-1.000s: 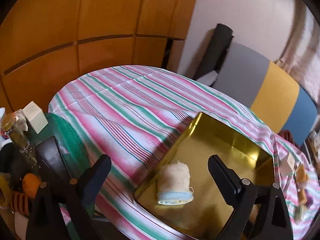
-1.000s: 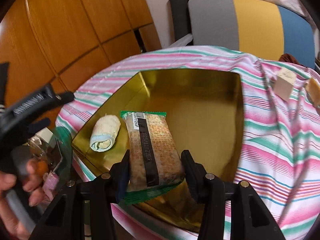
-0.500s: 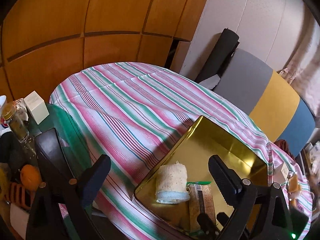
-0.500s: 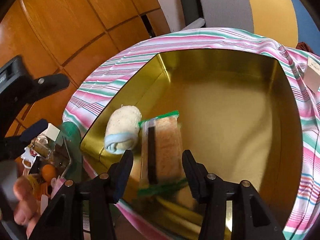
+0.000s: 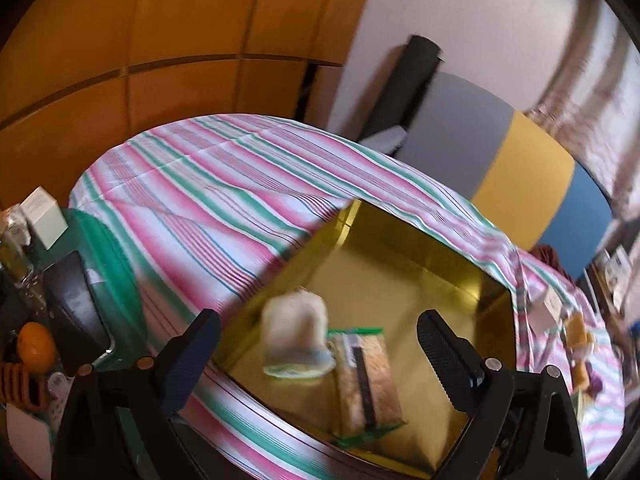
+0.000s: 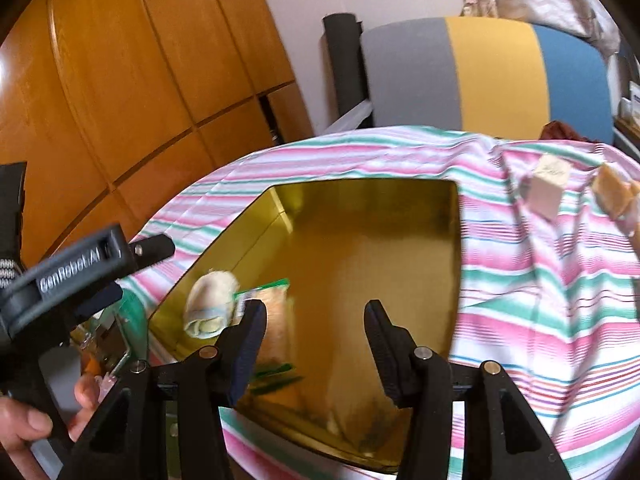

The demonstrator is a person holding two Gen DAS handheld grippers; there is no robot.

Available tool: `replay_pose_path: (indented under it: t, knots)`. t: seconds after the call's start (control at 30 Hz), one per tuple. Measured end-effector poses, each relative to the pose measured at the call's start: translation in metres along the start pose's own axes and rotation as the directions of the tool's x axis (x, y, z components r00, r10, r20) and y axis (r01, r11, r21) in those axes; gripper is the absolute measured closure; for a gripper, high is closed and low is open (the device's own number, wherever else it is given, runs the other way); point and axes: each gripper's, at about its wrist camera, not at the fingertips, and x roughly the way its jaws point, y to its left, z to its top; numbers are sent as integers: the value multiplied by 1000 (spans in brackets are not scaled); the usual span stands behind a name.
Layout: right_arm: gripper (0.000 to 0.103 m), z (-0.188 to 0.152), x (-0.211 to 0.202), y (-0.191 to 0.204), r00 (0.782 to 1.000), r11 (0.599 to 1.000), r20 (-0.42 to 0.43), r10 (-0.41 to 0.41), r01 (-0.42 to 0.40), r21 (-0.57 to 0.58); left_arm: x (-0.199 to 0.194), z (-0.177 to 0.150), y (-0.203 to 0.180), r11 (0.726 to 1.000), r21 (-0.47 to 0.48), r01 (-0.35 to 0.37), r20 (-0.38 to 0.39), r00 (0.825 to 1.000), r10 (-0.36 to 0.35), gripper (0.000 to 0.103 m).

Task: Organize objects
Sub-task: 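Release the cracker pack into the tray with the right gripper and withdraw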

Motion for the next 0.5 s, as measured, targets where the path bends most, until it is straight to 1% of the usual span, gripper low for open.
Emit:
replay_pose_path:
  t: [0.17,0.27,0.37,0.43,0.5]
  knots:
    - [51,-4,-20,-35,996,995,33,-87,86,47,-2,-15,-27,994,80,77,-22,997,-75,2]
    - [51,-7,-33,-65,987,983,45,-155,150,106,-4,-26,-45,982,125,144,-45,989,-140,0]
    - [51,-15,-50,-103,972,957,49,-231,218,192,-9,-40,-63,963,167,210,-74,977,-200,0]
    - [51,-26,-61,-131,961,930,38,-275,256,262,-12,-52,-79,943,203,264,-106,963,-247,0]
    - [51,-36,-71,-151,950,908,22,-313,292,301,-17,-64,-96,918,249,307,-133,950,-282,0]
